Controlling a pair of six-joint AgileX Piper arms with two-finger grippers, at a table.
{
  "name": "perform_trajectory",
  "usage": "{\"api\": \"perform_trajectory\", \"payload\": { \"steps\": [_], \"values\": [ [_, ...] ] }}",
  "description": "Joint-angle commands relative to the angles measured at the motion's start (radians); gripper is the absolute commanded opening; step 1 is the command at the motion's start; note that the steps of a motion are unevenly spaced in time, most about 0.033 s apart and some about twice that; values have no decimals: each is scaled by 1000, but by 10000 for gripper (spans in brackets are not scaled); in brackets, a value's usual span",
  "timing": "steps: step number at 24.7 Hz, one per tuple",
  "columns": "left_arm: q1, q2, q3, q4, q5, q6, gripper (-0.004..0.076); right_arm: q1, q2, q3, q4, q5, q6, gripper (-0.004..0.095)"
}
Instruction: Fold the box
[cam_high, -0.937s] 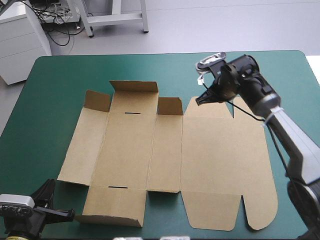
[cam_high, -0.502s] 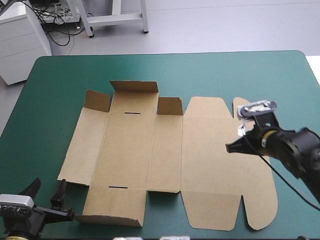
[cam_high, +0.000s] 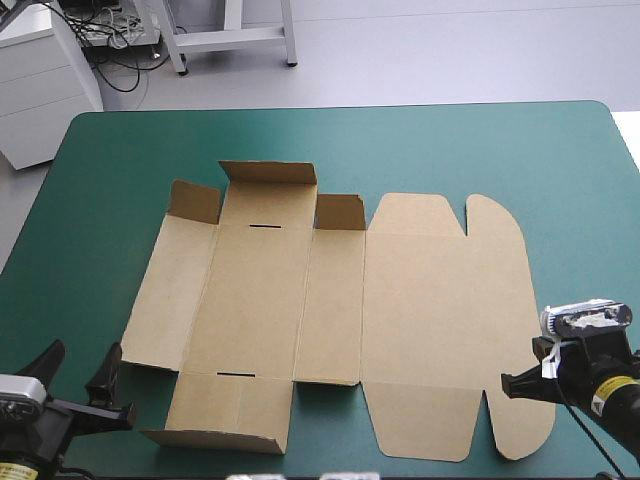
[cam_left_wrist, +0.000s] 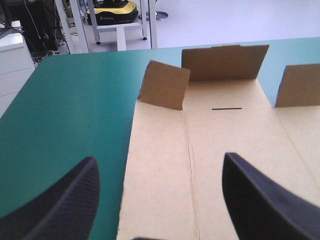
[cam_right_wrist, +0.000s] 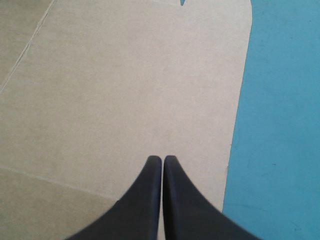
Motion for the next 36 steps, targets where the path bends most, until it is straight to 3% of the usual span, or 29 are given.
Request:
{"api": "perform_trajectory", "payload": {
  "steps": [1, 7, 14, 25, 36],
  "values": [
    [-8, 141, -139, -8, -78, -4, 497, -6, -9, -21, -28, -19, 0, -4],
    [-8, 407, -332, 3, -21, 5, 497, -6, -9, -21, -29, 22, -1, -4],
    [11, 899, -592, 110, 322, 1, 497, -6, -14, -21, -29, 80, -1, -4],
    [271, 1295, -632, -154, 548, 190, 497, -6, -14, -21, -39, 67, -5, -4],
    [278, 1510, -600, -293, 551, 270, 497, -6, -14, -21, -47, 67, -8, -4]
  ]
}}
